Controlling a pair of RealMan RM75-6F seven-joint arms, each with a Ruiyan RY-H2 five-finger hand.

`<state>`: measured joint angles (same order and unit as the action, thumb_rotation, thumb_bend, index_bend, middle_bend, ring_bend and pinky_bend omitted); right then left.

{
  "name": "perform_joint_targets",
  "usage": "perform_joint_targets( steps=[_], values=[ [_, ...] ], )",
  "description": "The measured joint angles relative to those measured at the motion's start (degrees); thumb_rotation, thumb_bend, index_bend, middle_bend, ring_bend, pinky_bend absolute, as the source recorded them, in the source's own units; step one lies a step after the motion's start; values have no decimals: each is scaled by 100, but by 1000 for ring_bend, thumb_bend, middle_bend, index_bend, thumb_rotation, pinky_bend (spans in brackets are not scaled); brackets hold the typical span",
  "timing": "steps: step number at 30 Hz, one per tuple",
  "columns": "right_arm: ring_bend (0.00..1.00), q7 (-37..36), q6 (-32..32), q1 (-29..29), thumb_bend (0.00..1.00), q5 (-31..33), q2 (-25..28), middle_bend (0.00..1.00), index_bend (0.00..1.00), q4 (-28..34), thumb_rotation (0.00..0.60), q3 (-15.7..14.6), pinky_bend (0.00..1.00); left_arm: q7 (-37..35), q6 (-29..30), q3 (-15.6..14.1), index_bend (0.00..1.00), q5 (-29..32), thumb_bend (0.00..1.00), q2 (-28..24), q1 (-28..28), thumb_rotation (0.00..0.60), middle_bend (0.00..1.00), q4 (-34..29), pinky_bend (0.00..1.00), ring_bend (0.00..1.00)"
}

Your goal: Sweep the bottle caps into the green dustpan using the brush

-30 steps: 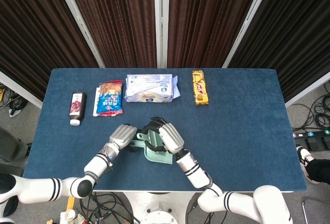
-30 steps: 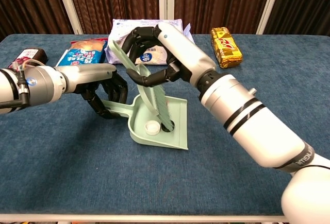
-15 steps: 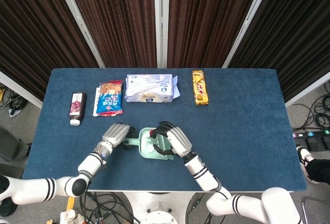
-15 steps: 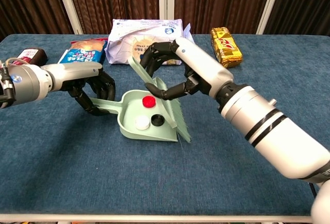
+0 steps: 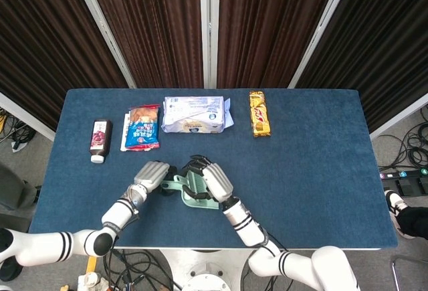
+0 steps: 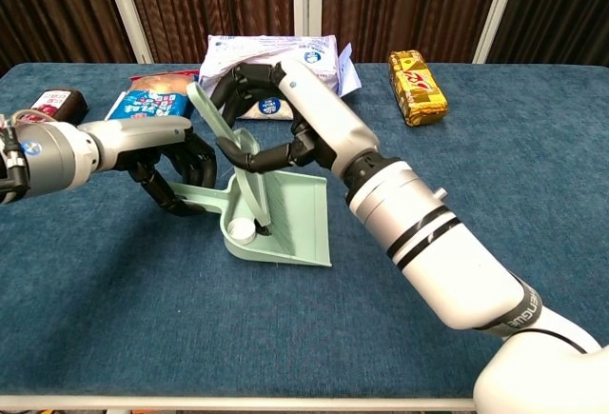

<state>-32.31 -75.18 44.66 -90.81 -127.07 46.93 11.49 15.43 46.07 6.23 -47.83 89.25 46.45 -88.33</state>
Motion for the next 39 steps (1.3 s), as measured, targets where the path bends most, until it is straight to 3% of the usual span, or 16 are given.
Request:
perform_joint_targets(
  steps=[3,6,11,17,22,25,27,32,34,39],
  values=[
    [333,-5,-131,-30,628,-54,125,665,784,77,600,-15,202,37,111,-31,542,-54,354,-25,-32,600,531,-14,252,391],
    [332,88,-212,-110,628,-119,425,665,783,300,600,-87,202,84,185,-94,421,-118,354,-104,-74,600,442,-69,252,345],
    [326,611,-149,-294,628,-145,1276,665,784,985,600,-257,202,18,175,-126,273,-188,346,-257,-135,600,312,-169,253,231],
    [316,1657,357,-484,628,-37,2555,665,782,2062,600,-528,165,-138,254,-113,249,-358,347,-339,-233,600,285,-240,254,203],
    [260,2669,987,-543,628,71,3435,637,715,2649,600,-809,111,-178,493,-92,248,-505,346,-445,-337,600,285,-361,253,203],
    [204,3241,1331,-553,618,158,3705,578,641,2810,600,-956,75,-166,751,-84,249,-612,339,-601,-445,600,285,-469,248,203],
    [149,3628,1550,-564,576,255,3796,512,541,2866,600,-1036,47,-133,965,-90,249,-692,332,-731,-542,600,285,-552,243,203],
    [18,4376,2041,-610,426,671,3942,321,176,3023,600,-1163,0,21,1561,-163,248,-901,322,-1057,-861,600,285,-715,228,203],
    [2,4608,2129,-658,385,863,3997,258,81,3107,600,-1186,0,74,1767,-202,249,-965,317,-1171,-1003,600,285,-756,225,203],
    [0,4659,2015,-819,327,1057,4198,187,0,3315,600,-1128,0,144,2191,-297,252,-1063,314,-1488,-1399,600,285,-799,224,203]
  ],
)
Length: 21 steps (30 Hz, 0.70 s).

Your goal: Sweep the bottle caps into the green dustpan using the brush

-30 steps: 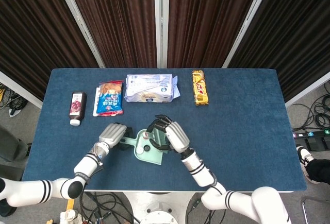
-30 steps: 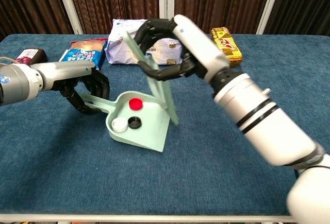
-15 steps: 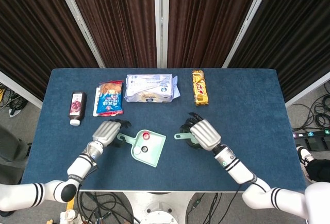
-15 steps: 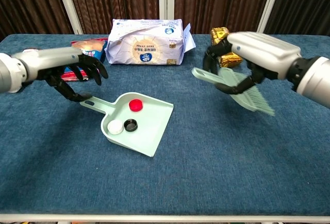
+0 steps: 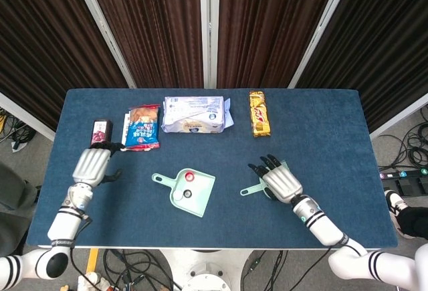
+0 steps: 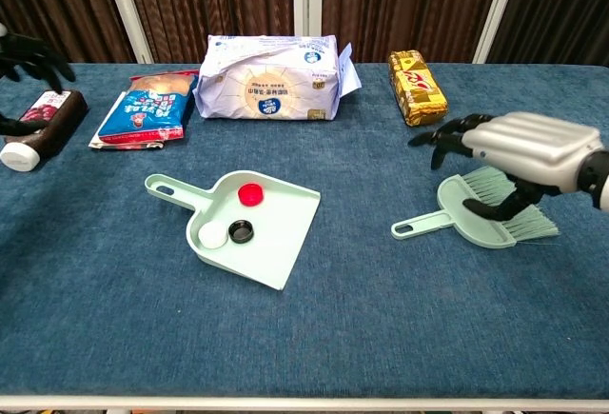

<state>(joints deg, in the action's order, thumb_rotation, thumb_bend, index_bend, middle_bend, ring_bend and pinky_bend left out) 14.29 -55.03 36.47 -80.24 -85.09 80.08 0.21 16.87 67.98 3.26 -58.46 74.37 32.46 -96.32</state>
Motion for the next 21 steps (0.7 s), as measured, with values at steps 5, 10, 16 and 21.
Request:
perform_joint_targets(
  steps=[5,10,16,21],
  values=[
    [8,-179,-506,-240,327,5,336,215,0,218,600,103,6,23,325,-87,263,-73,309,-177,-331,600,285,109,217,203],
    [4,-575,-1149,-695,327,50,984,200,0,533,600,174,13,-146,566,-199,266,-297,292,-274,-648,600,286,476,204,203],
    [0,-1202,-2098,-1462,327,-15,1539,183,0,872,600,121,14,-359,1244,-363,277,-614,264,-364,-1261,600,286,799,186,203],
    [0,-1598,-2865,-2123,327,-170,1818,183,0,1132,600,-11,15,-433,1851,-537,284,-902,262,-483,-1852,600,285,791,181,203]
  ],
)
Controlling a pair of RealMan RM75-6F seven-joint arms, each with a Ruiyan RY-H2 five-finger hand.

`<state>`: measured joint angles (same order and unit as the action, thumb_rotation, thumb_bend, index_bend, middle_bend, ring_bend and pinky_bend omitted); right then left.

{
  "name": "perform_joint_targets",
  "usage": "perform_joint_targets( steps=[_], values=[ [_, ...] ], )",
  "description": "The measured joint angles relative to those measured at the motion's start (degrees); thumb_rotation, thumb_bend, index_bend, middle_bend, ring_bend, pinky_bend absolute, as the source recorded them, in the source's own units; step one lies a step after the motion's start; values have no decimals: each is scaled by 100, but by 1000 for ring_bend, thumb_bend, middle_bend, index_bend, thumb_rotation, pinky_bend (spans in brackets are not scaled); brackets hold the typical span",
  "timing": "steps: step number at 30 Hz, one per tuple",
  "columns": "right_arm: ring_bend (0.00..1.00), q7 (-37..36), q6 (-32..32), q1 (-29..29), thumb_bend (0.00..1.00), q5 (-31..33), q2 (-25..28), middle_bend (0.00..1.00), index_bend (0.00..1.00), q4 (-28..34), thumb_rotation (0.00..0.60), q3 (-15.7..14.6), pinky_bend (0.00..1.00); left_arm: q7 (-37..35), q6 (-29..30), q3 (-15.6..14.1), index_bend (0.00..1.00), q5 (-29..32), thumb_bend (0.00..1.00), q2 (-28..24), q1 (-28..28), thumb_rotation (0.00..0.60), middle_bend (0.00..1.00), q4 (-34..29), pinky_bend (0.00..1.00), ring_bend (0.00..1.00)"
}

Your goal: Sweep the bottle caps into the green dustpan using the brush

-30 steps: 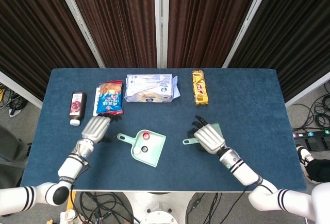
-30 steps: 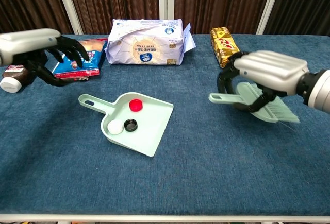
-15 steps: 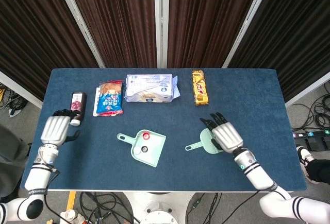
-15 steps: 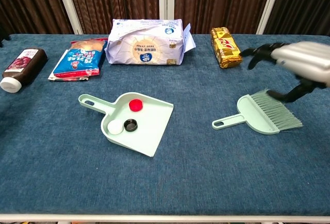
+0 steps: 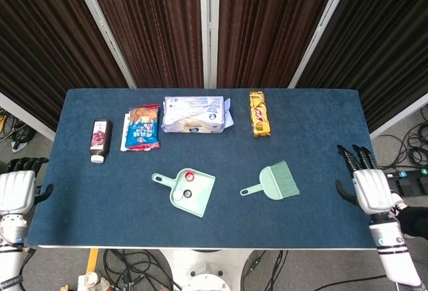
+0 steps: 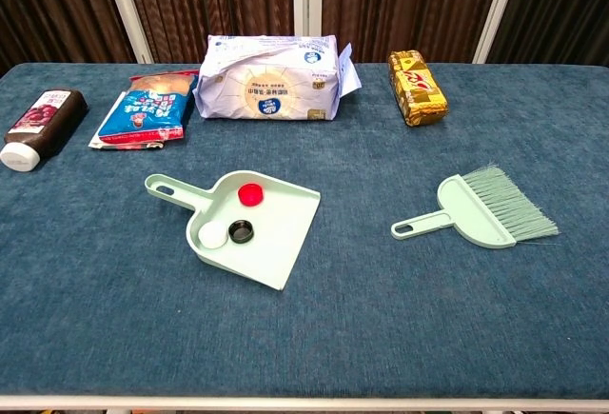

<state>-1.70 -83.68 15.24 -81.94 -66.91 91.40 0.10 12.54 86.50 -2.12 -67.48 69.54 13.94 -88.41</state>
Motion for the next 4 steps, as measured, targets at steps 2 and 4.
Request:
perform_joint_targets(
  steps=[2,4],
  values=[
    [0,-85,-241,-218,327,-80,48,184,0,75,600,-60,15,13,182,-87,284,-106,259,-53,-213,600,286,-100,178,203],
    [0,-129,-468,-450,327,-181,86,186,1,162,600,-142,15,50,289,-146,284,-172,255,-87,-364,600,286,-234,176,203]
  ],
)
